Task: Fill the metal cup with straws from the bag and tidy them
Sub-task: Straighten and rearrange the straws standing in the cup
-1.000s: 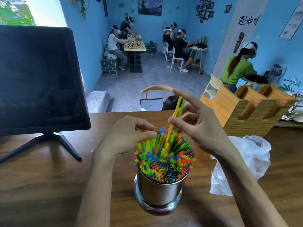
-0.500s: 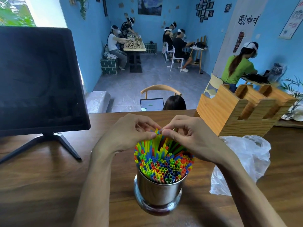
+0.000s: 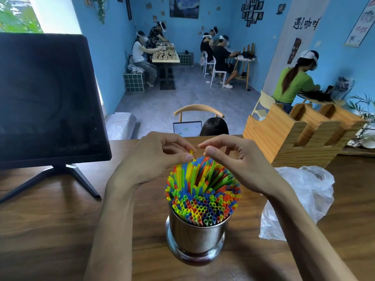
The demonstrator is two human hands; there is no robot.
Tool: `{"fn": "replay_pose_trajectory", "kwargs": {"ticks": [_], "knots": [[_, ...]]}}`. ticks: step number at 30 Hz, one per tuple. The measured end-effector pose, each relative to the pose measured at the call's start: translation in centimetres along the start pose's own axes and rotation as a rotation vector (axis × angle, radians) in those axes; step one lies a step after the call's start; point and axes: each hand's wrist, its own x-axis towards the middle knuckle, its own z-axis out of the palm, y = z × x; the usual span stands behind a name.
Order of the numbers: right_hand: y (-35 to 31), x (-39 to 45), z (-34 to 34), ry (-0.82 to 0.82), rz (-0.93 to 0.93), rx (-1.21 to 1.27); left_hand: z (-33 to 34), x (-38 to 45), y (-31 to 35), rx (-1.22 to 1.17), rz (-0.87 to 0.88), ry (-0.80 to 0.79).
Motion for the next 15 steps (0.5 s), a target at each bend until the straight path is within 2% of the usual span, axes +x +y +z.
{"fn": "replay_pose_trajectory", "kwargs": {"ticks": [7,15], "knots": [[0.4,0.7,0.7,-0.088,0.027,0.049,-0.2,-0.1,0.7,-0.006,0.032,-0.039],[-0.8,1.2,1.7,-0.154,-0.008,0.051,0.5,0.3,2.5,-0.095,0.347,0.253]]}}
